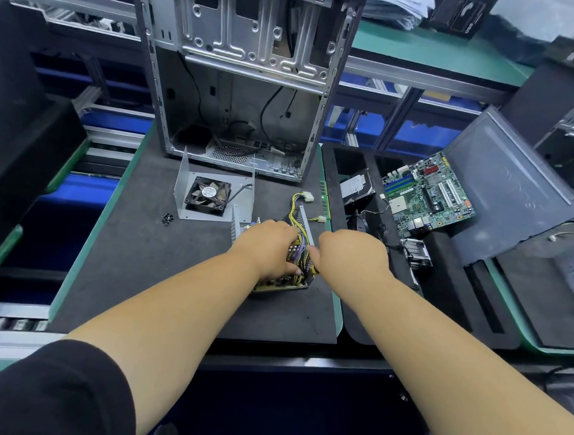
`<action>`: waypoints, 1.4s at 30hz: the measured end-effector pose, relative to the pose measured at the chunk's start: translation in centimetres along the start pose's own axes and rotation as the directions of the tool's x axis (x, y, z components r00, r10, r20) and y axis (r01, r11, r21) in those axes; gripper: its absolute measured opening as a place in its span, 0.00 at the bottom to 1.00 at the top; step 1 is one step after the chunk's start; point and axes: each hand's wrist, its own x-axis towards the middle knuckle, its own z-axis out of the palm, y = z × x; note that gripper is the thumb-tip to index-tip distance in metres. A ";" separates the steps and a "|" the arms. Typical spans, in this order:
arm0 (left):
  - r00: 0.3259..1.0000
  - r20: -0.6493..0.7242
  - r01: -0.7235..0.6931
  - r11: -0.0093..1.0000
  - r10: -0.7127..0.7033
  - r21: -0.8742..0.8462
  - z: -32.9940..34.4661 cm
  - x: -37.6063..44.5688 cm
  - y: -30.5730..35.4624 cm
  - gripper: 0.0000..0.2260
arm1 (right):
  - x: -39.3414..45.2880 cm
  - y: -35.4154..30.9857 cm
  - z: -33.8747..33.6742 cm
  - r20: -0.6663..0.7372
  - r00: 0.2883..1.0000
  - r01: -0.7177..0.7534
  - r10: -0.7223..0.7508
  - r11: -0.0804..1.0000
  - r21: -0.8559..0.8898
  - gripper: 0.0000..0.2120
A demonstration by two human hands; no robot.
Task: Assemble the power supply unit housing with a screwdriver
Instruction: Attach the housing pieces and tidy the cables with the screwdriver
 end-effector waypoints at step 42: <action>1.000 -0.006 -0.011 1.000 0.011 -0.016 0.0 0.0 -0.1 0.22 | -0.2 -0.4 -0.1 0.044 0.999 -0.032 0.032 0.999 -0.006 0.18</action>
